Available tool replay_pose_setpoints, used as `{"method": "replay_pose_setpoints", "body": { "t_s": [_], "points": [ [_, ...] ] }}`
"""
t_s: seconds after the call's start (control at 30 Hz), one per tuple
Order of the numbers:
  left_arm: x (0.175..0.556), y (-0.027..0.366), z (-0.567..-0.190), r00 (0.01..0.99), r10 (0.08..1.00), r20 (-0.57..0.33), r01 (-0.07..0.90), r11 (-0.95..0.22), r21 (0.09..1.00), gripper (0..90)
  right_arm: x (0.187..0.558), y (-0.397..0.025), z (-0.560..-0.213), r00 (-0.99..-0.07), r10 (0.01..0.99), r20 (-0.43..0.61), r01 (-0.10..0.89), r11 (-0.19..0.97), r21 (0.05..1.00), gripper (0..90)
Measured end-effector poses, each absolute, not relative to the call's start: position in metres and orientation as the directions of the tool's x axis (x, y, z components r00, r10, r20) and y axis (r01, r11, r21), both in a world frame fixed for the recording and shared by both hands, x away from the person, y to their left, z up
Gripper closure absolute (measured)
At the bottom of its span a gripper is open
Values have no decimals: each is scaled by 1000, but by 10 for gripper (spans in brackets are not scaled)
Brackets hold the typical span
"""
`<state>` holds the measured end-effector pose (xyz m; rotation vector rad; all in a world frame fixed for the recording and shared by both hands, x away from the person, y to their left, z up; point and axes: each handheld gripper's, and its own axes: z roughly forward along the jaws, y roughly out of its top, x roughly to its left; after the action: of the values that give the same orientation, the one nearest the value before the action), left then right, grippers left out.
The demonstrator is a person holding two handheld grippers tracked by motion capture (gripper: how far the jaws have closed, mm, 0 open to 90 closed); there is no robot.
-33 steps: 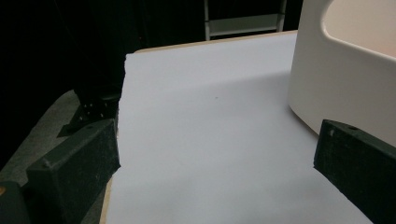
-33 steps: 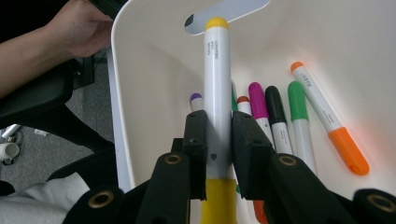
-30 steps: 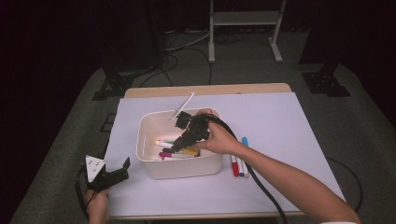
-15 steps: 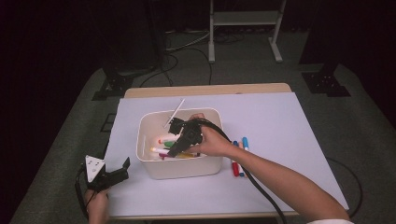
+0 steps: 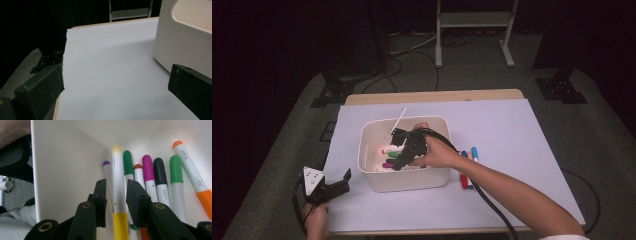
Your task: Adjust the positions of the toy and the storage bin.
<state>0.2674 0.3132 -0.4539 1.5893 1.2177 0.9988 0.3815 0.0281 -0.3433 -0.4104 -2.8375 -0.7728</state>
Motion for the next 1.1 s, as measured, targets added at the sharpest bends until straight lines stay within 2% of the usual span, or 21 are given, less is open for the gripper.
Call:
{"method": "replay_pose_setpoints", "body": {
  "t_s": [0.4, 1.1],
  "points": [
    [268, 313, -454, 197, 977, 86, 273, -138, 952, 0, 377, -3, -316, -943, 249, 221, 331, 772, 542, 650],
    [268, 313, -454, 193, 977, 90, 273, -141, 952, 0, 375, -112, -284, -884, 412, 221, 448, 607, 657, 582]
  ]
}}
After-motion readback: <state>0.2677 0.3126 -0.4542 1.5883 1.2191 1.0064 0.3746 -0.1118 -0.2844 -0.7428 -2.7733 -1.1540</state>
